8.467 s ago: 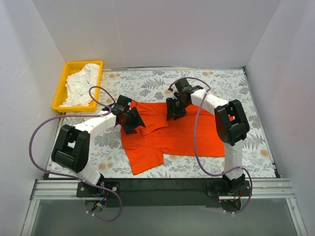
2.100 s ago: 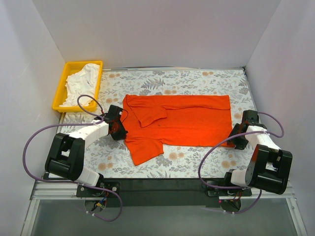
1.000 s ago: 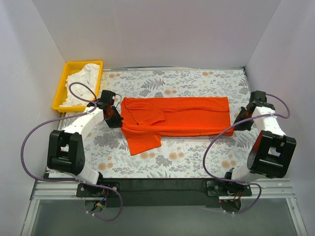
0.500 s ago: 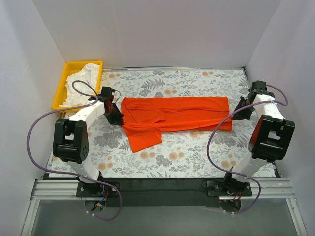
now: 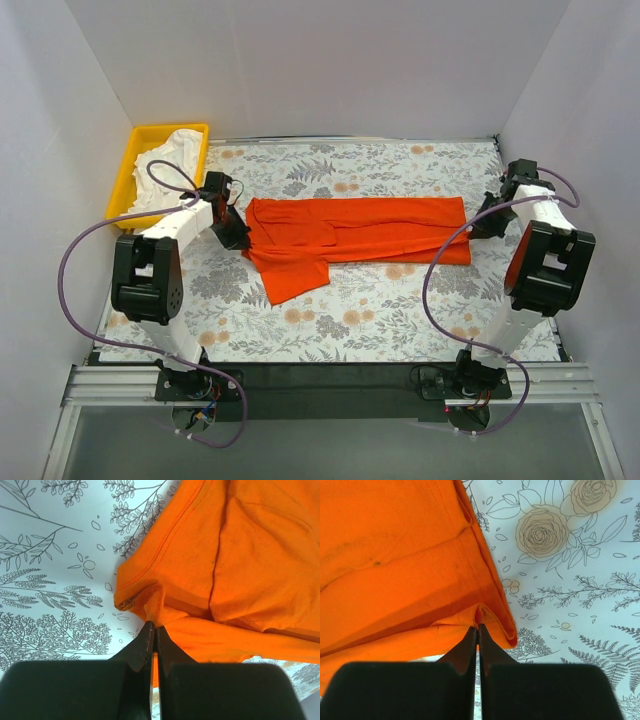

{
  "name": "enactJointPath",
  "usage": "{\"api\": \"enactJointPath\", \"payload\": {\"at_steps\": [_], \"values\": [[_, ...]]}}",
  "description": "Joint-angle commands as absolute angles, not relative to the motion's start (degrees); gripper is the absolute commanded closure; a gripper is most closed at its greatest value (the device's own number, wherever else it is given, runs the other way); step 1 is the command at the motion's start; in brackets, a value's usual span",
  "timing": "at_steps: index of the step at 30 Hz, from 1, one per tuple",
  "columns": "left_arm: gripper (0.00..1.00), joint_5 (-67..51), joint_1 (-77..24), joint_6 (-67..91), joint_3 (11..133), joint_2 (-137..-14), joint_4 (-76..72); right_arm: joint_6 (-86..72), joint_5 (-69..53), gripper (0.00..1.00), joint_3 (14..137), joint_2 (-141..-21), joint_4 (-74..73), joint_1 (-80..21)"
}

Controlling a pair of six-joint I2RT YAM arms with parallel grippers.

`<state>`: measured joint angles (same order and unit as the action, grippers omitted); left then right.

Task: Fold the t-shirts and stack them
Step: Fold the tshirt

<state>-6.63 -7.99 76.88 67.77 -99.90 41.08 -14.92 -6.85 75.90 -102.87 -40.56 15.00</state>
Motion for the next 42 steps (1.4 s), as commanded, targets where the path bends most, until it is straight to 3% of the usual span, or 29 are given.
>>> {"api": "enactJointPath", "payload": {"at_steps": [1, 18, 42], "values": [[1.00, -6.6, -7.4, 76.6, 69.6, -100.1, 39.9, -14.3, -6.4, 0.99, 78.7, -104.1, -38.8, 15.0], [1.00, -6.2, -7.4, 77.3, 67.1, -101.1, 32.7, -15.1, -6.4, 0.99, 75.0, -108.1, -31.8, 14.9], [1.00, -3.6, -7.4, 76.1, 72.1, -99.5, 33.8, -15.1, -4.9, 0.98, 74.2, -109.4, -30.1, 15.0]]}}
